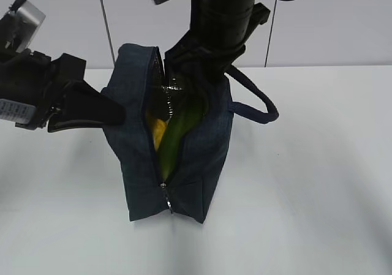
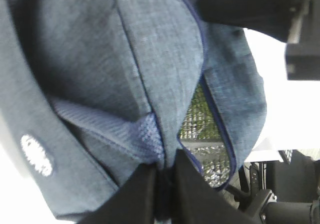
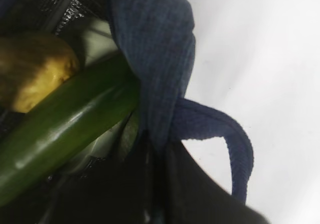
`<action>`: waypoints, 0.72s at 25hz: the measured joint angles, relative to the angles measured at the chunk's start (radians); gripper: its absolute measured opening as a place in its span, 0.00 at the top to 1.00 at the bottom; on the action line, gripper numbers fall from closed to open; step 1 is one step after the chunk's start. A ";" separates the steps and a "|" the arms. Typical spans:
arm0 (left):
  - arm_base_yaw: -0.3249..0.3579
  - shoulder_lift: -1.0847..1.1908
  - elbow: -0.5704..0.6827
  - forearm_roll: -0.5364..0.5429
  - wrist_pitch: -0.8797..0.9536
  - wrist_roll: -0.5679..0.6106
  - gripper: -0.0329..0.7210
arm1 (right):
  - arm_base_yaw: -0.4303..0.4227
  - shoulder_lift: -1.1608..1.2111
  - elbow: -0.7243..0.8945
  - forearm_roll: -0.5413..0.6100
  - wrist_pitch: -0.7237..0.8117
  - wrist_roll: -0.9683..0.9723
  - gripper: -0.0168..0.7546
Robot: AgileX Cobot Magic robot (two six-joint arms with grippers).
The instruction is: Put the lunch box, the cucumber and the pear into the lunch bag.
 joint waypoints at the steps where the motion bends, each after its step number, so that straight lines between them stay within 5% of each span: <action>1: 0.000 0.000 0.001 -0.004 -0.002 0.000 0.96 | 0.000 -0.005 0.000 -0.002 0.000 0.002 0.97; 18: 0.000 0.094 0.001 -0.025 0.019 0.000 0.96 | 0.000 -0.014 0.034 -0.005 -0.001 0.002 0.97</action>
